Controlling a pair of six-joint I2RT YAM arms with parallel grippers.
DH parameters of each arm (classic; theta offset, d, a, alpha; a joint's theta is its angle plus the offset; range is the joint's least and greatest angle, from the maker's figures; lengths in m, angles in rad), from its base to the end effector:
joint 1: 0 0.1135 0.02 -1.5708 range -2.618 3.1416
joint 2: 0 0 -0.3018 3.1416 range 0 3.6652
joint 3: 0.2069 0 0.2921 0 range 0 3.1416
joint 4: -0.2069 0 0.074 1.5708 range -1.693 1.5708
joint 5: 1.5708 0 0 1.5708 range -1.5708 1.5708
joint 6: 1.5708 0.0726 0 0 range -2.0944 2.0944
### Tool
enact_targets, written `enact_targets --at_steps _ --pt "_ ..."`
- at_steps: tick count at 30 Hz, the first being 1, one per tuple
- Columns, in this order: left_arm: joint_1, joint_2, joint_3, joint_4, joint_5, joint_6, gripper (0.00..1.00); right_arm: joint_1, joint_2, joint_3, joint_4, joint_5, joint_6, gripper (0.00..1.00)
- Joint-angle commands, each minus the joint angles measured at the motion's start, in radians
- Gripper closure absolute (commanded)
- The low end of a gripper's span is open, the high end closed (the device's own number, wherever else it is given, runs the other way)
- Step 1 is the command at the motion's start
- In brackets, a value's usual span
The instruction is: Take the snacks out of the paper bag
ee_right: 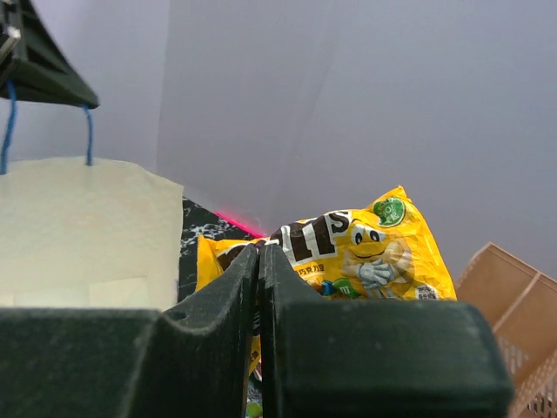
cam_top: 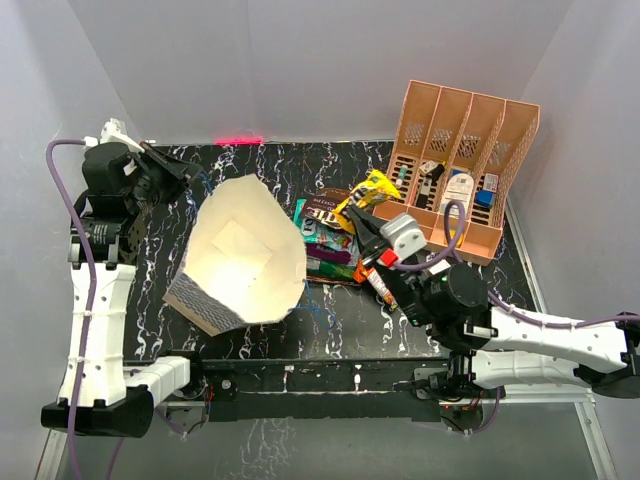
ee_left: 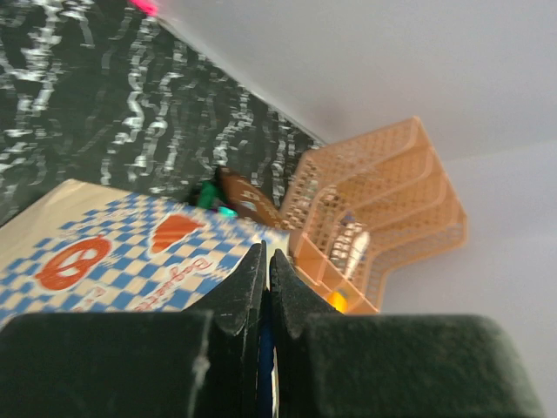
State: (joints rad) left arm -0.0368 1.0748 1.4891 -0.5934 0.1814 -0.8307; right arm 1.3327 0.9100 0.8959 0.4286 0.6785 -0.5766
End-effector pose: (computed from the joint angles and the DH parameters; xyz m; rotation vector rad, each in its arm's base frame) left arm 0.2563 -0.0225 0.5230 -0.5727 1.7217 -0.7844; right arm 0.1011 0.2234 0.4603 -0.5564 1.1262 0.2626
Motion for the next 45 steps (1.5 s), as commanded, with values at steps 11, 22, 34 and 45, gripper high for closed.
enact_targets --at_steps 11,22,34,45 --pt "-0.003 -0.09 -0.016 -0.193 -0.445 0.221 1.0 -0.094 -0.006 -0.089 -0.058 0.227 0.176 0.93" --pt "-0.003 -0.157 -0.041 -0.178 -0.449 0.238 0.52 -0.603 0.042 -0.324 -0.266 -0.306 0.762 0.93" --pt "-0.003 -0.182 0.011 -0.098 -0.14 0.222 0.15 -0.684 0.153 -0.437 -0.226 -0.405 0.898 0.93" --pt "-0.003 -0.153 0.183 -0.14 -0.004 0.323 0.01 -0.684 0.019 -0.169 -0.57 -0.395 0.963 0.04"
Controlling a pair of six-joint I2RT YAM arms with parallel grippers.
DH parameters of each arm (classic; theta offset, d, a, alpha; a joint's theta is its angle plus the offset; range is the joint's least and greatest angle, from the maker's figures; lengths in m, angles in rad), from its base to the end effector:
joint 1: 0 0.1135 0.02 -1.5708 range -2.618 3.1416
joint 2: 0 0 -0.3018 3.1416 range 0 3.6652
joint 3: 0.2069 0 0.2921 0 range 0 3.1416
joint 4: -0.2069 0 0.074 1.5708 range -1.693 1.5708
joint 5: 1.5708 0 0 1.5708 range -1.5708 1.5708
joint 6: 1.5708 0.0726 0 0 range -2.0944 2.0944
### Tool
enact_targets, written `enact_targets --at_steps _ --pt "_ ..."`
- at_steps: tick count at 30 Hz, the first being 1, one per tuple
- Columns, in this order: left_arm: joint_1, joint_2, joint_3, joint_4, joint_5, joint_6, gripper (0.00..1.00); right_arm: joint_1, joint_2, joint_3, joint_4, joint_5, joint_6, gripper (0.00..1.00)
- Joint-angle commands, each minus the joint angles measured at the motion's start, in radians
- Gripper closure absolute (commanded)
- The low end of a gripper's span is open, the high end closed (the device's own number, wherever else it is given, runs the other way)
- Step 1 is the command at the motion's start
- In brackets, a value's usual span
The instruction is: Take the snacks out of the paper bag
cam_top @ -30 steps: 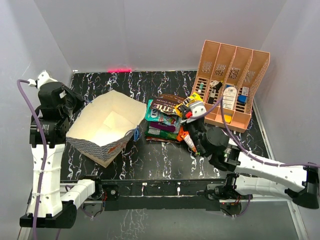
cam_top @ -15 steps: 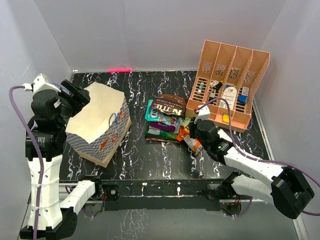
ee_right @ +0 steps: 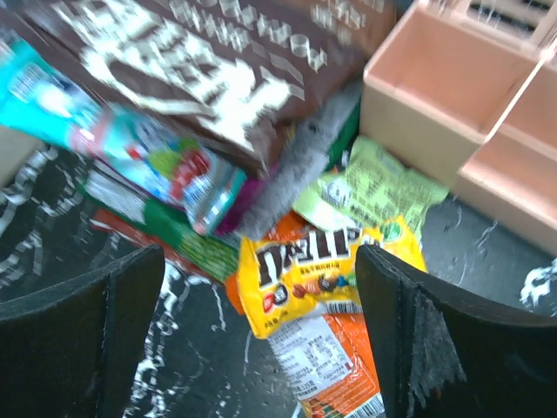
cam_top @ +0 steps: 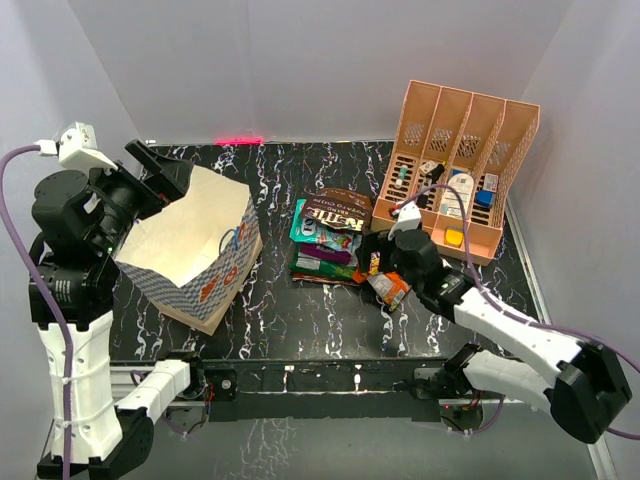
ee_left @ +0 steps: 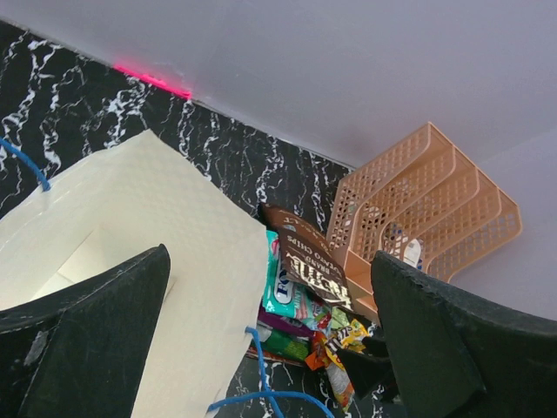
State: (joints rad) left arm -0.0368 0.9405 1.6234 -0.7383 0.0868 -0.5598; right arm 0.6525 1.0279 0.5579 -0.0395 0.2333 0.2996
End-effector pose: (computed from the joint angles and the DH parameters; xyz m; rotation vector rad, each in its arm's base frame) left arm 0.1718 -0.0126 0.5762 -0.3612 1.6121 -0.5275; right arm 0.2266 0.1521 0.2254 -0.2241 2.0710 0.3424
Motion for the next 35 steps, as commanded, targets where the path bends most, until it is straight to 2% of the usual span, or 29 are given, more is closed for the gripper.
enact_targets --at_steps 1,5,8,11,17,21,26,32,35 --pt "-0.004 -0.025 0.05 0.01 0.107 0.06 0.02 -0.004 -0.113 0.22 -0.171 0.066 0.14 0.02" --pt "-0.003 -0.034 0.054 0.032 0.146 0.087 0.02 -0.004 -0.155 0.427 -0.351 0.026 0.144 0.02" --pt "-0.003 -0.016 0.086 0.042 0.176 0.103 0.01 -0.004 -0.197 0.543 -0.372 0.041 0.139 0.02" --pt "-0.005 0.0 0.152 0.05 0.21 0.132 0.02 -0.004 -0.222 0.673 -0.4 0.027 0.048 0.02" --pt "-0.07 0.014 0.256 0.027 0.137 0.231 0.02 -0.004 -0.204 0.937 -0.458 0.066 -0.026 0.02" --pt "-0.16 0.037 0.326 -0.018 0.032 0.32 0.02 -0.004 -0.218 0.988 -0.441 0.115 -0.067 0.02" --pt "-0.198 0.052 0.344 -0.02 -0.017 0.354 0.02 -0.004 -0.207 1.04 -0.456 0.185 -0.101 0.02" --pt "-0.198 -0.008 0.216 0.083 -0.045 0.322 0.02 -0.004 -0.2 1.065 -0.472 0.186 -0.088 0.02" --pt "-0.198 -0.019 0.2 0.084 -0.064 0.297 0.02 -0.004 -0.173 1.11 -0.538 0.197 -0.086 0.02"
